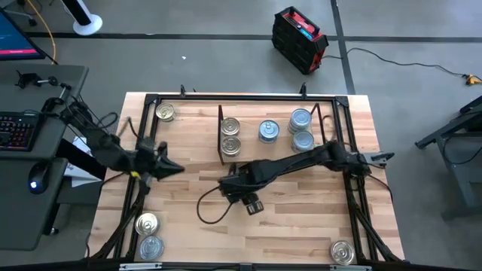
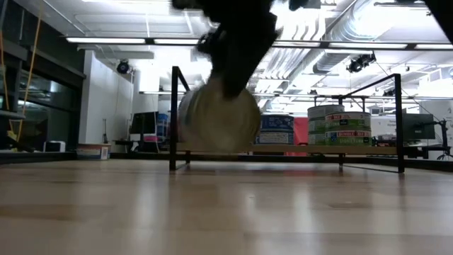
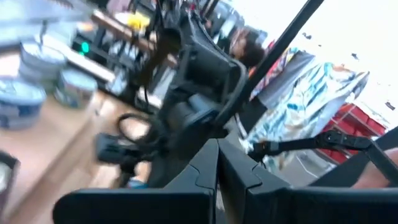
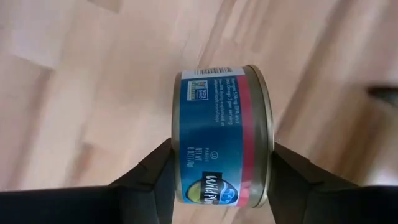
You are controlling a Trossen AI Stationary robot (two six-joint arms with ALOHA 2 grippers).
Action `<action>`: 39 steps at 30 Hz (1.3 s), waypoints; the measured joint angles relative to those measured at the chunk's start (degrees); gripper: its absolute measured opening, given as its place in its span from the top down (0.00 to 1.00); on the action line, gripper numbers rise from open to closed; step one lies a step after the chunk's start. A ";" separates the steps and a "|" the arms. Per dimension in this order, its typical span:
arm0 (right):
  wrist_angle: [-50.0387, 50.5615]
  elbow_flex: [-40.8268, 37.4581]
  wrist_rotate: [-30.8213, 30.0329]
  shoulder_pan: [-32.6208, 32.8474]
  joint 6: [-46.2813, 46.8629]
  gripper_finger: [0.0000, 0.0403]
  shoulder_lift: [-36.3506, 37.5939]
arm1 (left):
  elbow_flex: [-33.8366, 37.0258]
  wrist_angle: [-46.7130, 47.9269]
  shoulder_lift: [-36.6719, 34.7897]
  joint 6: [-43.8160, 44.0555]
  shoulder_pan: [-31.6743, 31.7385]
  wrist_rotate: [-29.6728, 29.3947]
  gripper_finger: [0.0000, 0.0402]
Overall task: Stack canned seafood by type on shelf
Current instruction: Stack the blue-pink tuna can on top of the other blue-pink tuna can on the shelf
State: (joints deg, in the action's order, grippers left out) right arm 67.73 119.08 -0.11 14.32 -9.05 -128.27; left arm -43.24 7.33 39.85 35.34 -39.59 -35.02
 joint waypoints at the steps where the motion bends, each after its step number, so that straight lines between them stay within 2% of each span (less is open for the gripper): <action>1: 1.66 0.02 -0.72 0.38 2.00 0.59 1.60 | 0.00 0.01 -1.03 -1.35 0.00 -0.60 1.00; 8: 9.93 0.08 -16.44 1.97 13.59 0.59 10.70 | 0.00 0.08 -3.71 -8.47 0.00 -1.67 1.00; 11: 13.10 0.12 -26.96 0.78 16.66 0.59 12.39 | 0.00 0.92 -3.46 -8.42 0.00 -1.64 1.00; 14: 13.73 0.12 -34.87 -1.23 15.71 0.59 12.30 | 0.00 2.11 -3.07 -8.21 0.03 -1.66 1.00; 19: 7.25 0.12 -40.29 -6.59 4.85 0.59 10.47 | 0.00 3.81 -2.41 -6.57 0.16 -2.66 1.00; 25: 0.40 0.12 -40.32 -14.66 -9.04 0.59 7.54 | 0.00 3.68 -1.63 -3.16 0.22 -4.12 1.00; 29: 5.04 0.10 -36.75 -17.51 -10.22 0.59 7.45 | 0.00 3.48 -1.09 -1.44 0.22 -5.15 1.00; 33: 9.58 -0.04 -32.59 -18.82 -9.31 0.59 10.29 | 0.00 3.16 -0.35 -3.31 0.22 -10.65 1.00; 36: 8.48 -5.93 -32.21 -19.61 -9.43 0.59 15.46 | 0.00 3.08 0.35 -3.89 0.85 -14.86 1.00; 39: 3.15 -18.97 -32.01 -20.03 -8.10 0.59 24.15 | 0.00 3.08 0.35 -3.46 1.85 -15.42 1.00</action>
State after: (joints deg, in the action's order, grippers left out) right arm 70.89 100.11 -32.12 -5.71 -17.15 -104.12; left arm -43.24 10.41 40.20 31.88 -37.75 -50.43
